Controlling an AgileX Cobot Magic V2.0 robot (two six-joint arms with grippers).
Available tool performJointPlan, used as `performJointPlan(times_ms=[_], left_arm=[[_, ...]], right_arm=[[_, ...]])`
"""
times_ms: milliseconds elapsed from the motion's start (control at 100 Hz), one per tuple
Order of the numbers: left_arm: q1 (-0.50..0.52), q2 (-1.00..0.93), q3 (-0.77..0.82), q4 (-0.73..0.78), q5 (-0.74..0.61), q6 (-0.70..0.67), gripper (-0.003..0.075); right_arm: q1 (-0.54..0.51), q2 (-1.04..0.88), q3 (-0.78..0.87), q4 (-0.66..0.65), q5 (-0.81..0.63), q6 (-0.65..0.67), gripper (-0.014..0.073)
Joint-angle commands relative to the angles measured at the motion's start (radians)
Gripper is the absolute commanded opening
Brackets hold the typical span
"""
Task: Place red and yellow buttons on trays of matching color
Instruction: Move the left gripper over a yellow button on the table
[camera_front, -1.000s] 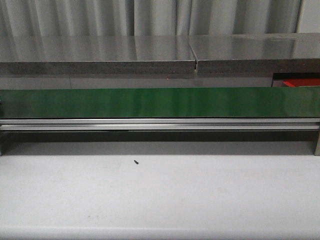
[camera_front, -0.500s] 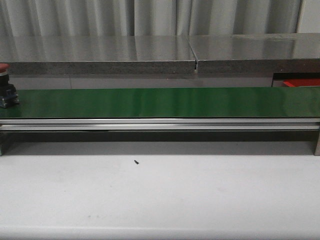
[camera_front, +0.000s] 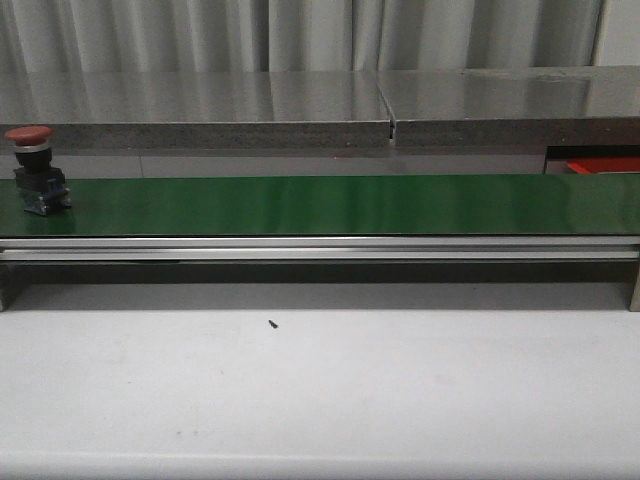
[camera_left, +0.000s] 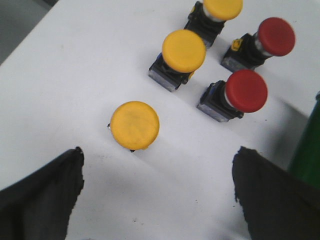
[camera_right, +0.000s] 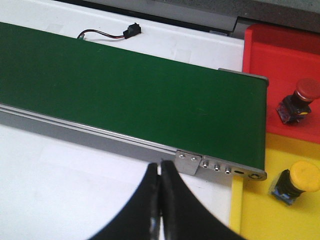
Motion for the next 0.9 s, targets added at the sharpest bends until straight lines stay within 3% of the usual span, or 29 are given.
performJointPlan(times_ms=[0,620,760,890], left_arm=[[0.001,-0.014,-0.025,-0.019,-0.047,0.002,0.0589],[0.001,0.158,-0.109,-0.009,-0.139,0.005,0.057],[0.001,0.167,-0.119,-0.009,-0.152,0.005,0.0468],[0.001,0.167,-0.119,-0.009,-0.15,0.005,0.0258]], right_arm=[[0.002,-0.003,-0.027,0.018,-0.053,-0.006,-0.0098],[0.002,-0.003,-0.027,0.018,-0.053,-0.006,-0.0098],[0.002,-0.003,-0.027,0.018,-0.053,-0.006,-0.0098],[0.002,-0.003,-0.027,0.018,-0.053,-0.006,-0.0098]])
